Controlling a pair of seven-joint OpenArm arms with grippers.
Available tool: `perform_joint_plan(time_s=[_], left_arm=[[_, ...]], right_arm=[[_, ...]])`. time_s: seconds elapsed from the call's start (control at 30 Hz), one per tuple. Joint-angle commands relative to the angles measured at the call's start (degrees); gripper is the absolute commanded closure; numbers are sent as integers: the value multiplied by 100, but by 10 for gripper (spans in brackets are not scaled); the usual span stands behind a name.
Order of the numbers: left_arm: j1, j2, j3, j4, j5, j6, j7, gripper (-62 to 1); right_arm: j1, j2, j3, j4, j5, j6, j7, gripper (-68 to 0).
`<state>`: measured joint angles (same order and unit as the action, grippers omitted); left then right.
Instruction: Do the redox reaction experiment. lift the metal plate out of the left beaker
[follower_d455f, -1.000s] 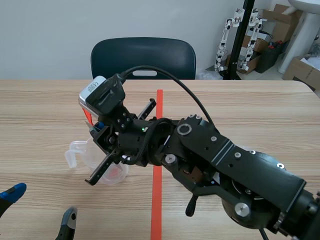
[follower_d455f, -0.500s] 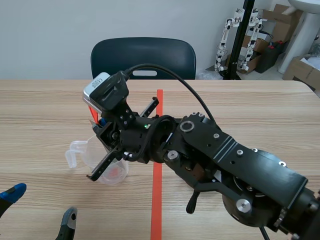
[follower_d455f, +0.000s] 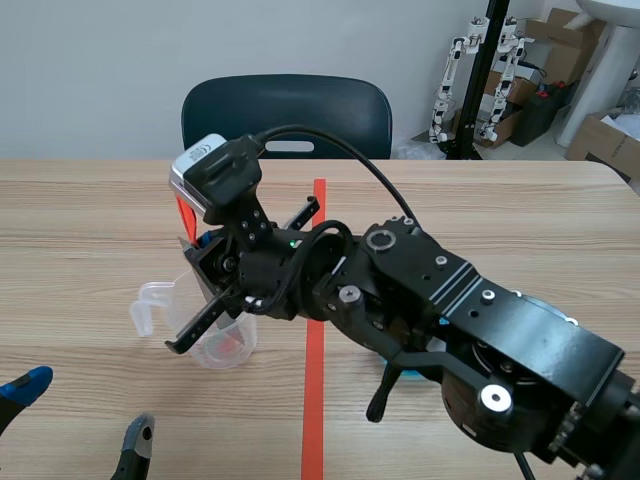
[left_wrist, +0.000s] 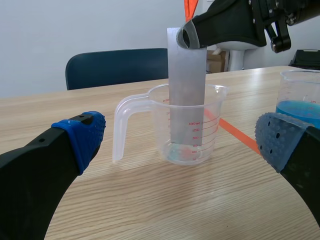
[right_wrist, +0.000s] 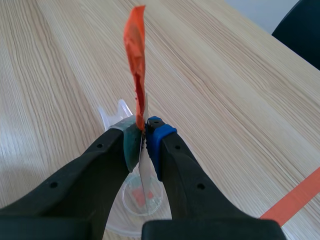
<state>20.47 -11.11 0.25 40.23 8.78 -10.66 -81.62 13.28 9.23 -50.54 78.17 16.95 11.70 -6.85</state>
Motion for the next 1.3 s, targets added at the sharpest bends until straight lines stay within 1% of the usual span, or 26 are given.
perform_joint_plan(time_s=[0.0, 0.17, 0.27, 0.3, 0.4, 0.43, 0.57, 0.8, 0.9, 0.93, 1.0, 1.03, 1.1, 1.13, 1.2, 1.27], left_arm=[[46, -4, -26, 59, -17, 2, -83, -623], [46, -4, -26, 59, -17, 2, -83, -623], [46, -4, -26, 59, -17, 2, -83, -623], [46, -4, -26, 59, -17, 2, -83, -623], [46, -4, -26, 59, -17, 2, -83, -623], [46, -4, -26, 59, -17, 2, -83, -623], [46, -4, -26, 59, -17, 2, -83, -623], [46, -4, -26, 59, -17, 2, -83, -623], [46, -7, -26, 59, -17, 2, -83, -623], [46, -7, -26, 59, -17, 2, -83, -623], [46, -11, -26, 59, -17, 2, -83, -623], [46, -20, -26, 59, -15, 2, -83, -623], [46, -24, -26, 59, -17, 2, -83, -623], [46, -24, -26, 59, -17, 2, -83, -623], [46, -24, -26, 59, -17, 2, -83, -623], [46, -22, -26, 59, -17, 2, -83, -623]], right_arm=[[98, 13, 151, 348, 94, 39, -15, -6], [98, 13, 339, 905, 205, 39, -560, -6], [98, 13, 442, 1257, 577, 42, -973, -6], [101, 13, 463, 1373, 730, 68, -1108, -6], [101, 13, 551, 1690, 977, 339, -1447, -6], [101, 13, 566, 1797, 1010, 337, -1550, -6], [98, 28, 669, 2135, 1150, 337, -1867, -6], [98, 286, 994, 2520, 1934, 339, -2105, -6], [101, 369, 1158, 2632, 2173, 345, -2269, -6], [101, 398, 1200, 2669, 2273, 389, -2321, -6], [101, 455, 1283, 2734, 2433, 566, -2402, -6], [101, 476, 1320, 2765, 2494, 595, -2420, -6], [120, 490, 1403, 2809, 2535, 627, -2474, -6], [157, 490, 1447, 2813, 2555, 737, -2514, -6], [280, 490, 1532, 2813, 2745, 918, -2723, -6], [382, 490, 1615, 2813, 2874, 938, -2922, -6]])
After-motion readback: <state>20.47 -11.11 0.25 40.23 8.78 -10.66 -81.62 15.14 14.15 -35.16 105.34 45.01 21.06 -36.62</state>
